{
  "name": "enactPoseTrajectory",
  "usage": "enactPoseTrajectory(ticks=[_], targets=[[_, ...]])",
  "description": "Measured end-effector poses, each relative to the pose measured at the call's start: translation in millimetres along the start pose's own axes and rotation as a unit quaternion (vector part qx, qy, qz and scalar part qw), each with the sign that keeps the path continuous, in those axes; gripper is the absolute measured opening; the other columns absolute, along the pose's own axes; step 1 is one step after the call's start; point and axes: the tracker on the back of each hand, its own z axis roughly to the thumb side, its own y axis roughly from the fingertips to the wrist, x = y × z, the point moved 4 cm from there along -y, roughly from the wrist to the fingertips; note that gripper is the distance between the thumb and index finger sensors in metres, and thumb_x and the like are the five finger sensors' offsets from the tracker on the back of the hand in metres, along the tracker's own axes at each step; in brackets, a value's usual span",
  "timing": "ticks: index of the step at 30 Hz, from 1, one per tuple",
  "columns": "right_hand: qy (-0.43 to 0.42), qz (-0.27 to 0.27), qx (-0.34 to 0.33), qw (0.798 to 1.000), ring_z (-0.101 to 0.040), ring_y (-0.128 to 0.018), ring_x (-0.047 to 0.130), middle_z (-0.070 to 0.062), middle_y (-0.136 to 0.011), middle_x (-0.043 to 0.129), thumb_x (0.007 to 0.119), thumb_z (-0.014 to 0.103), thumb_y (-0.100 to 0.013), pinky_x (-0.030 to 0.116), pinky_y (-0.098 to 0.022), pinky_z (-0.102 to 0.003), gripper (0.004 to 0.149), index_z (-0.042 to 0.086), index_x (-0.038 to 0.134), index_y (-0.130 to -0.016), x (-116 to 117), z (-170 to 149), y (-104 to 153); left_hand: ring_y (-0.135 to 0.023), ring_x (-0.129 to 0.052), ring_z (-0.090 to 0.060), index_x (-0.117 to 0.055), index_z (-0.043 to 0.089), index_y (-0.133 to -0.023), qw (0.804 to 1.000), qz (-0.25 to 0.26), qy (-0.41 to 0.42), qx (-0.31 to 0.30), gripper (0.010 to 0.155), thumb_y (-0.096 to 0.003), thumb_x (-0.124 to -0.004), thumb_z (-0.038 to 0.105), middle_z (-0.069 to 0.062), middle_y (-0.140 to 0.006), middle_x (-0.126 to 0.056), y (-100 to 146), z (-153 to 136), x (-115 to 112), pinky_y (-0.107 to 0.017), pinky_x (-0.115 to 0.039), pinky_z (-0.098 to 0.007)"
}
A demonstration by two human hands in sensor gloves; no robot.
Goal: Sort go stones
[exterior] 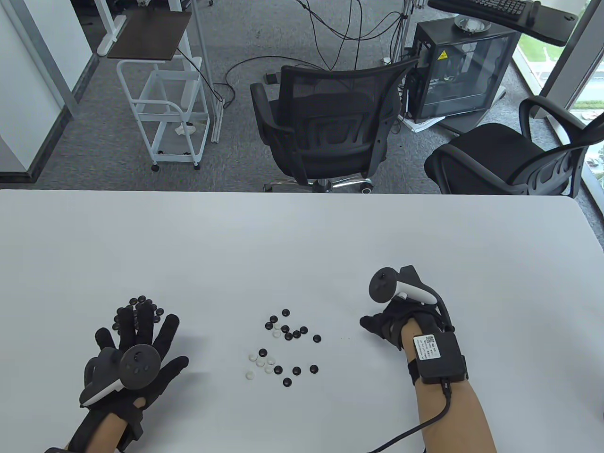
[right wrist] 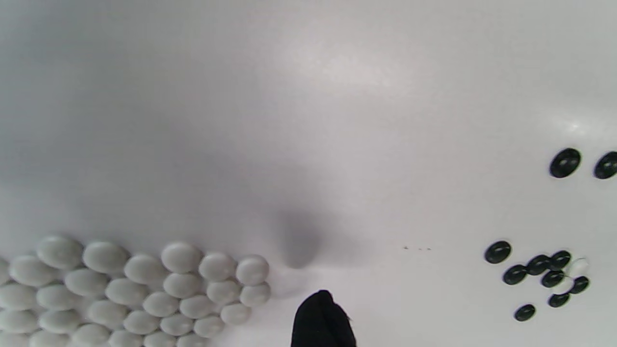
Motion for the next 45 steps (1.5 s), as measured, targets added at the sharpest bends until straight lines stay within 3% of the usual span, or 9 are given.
enactPoseTrajectory(ticks=[7, 14, 27, 32, 36, 40, 45], targets=[[0.02, 0.009, -0.094, 0.995, -0.072, -0.083, -0.004, -0.045, -0.107, 0.007, 0.054, 0.046, -0.058, 0.015, -0.051, -0.092, 0.067, 0.004, 0.069, -0.107, -7, 73, -4, -0.091, 0.023, -0.054, -0.016, 0.022, -0.12, 1.0, -0.001, -0.002, -0.001, 0.08, -0.0607, -0.057, 0.057, -0.026, -0.111, 0.017, 0, 1, 0, -0.046, 0.007, -0.081], [0.06, 0.04, -0.161, 0.984, -0.072, -0.083, -0.005, -0.046, -0.106, 0.005, 0.053, 0.046, -0.058, 0.015, -0.051, -0.092, 0.068, 0.003, 0.065, -0.109, 12, 137, -22, -0.091, 0.023, -0.054, -0.017, 0.022, -0.12, 1.0, 0.0, 0.002, -0.001, 0.08, -0.0606, -0.057, 0.057, -0.026, -0.111, 0.017, 1, -1, 0, -0.046, 0.007, -0.081], [0.074, 0.08, -0.181, 0.977, -0.073, -0.081, -0.008, -0.048, -0.103, -0.002, 0.052, 0.046, -0.057, 0.012, -0.05, -0.092, 0.073, 0.001, 0.051, -0.114, 34, 178, -57, -0.091, 0.023, -0.054, -0.017, 0.022, -0.12, 1.0, 0.008, 0.004, -0.006, 0.08, -0.0606, -0.057, 0.057, -0.026, -0.111, 0.017, 3, 0, 3, -0.046, 0.007, -0.081], [0.082, 0.093, -0.178, 0.976, -0.073, -0.08, -0.008, -0.048, -0.103, -0.002, 0.051, 0.047, -0.057, 0.012, -0.049, -0.092, 0.073, 0.0, 0.051, -0.114, 39, 181, -60, -0.091, 0.023, -0.054, -0.016, 0.022, -0.12, 1.0, 0.011, 0.005, -0.009, 0.08, -0.0606, -0.057, 0.058, -0.026, -0.111, 0.017, 4, 0, 4, -0.046, 0.007, -0.081], [0.068, 0.106, -0.194, 0.973, -0.072, -0.081, -0.006, -0.045, -0.105, 0.003, 0.05, 0.048, -0.056, 0.013, -0.049, -0.092, 0.073, 0.0, 0.065, -0.109, 44, 173, -48, -0.091, 0.023, -0.054, -0.017, 0.022, -0.12, 1.0, 0.011, 0.005, -0.01, 0.08, -0.0606, -0.057, 0.058, -0.026, -0.111, 0.018, 4, 0, 3, -0.046, 0.007, -0.081], [0.065, 0.108, -0.164, 0.978, -0.072, -0.082, -0.005, -0.044, -0.107, 0.007, 0.051, 0.048, -0.056, 0.014, -0.05, -0.092, 0.071, 0.003, 0.071, -0.106, 46, 139, -35, -0.091, 0.023, -0.054, -0.017, 0.022, -0.12, 1.0, 0.011, 0.006, -0.009, 0.08, -0.0606, -0.057, 0.057, -0.026, -0.111, 0.017, 5, 0, 4, -0.046, 0.007, -0.081], [0.034, 0.089, -0.097, 0.991, -0.072, -0.082, -0.005, -0.043, -0.107, 0.008, 0.051, 0.048, -0.056, 0.014, -0.05, -0.092, 0.07, 0.004, 0.072, -0.105, 42, 72, -16, -0.091, 0.023, -0.054, -0.017, 0.022, -0.12, 1.0, 0.01, 0.002, -0.009, 0.08, -0.0607, -0.057, 0.057, -0.026, -0.111, 0.02, 5, 0, 3, -0.046, 0.007, -0.081]])
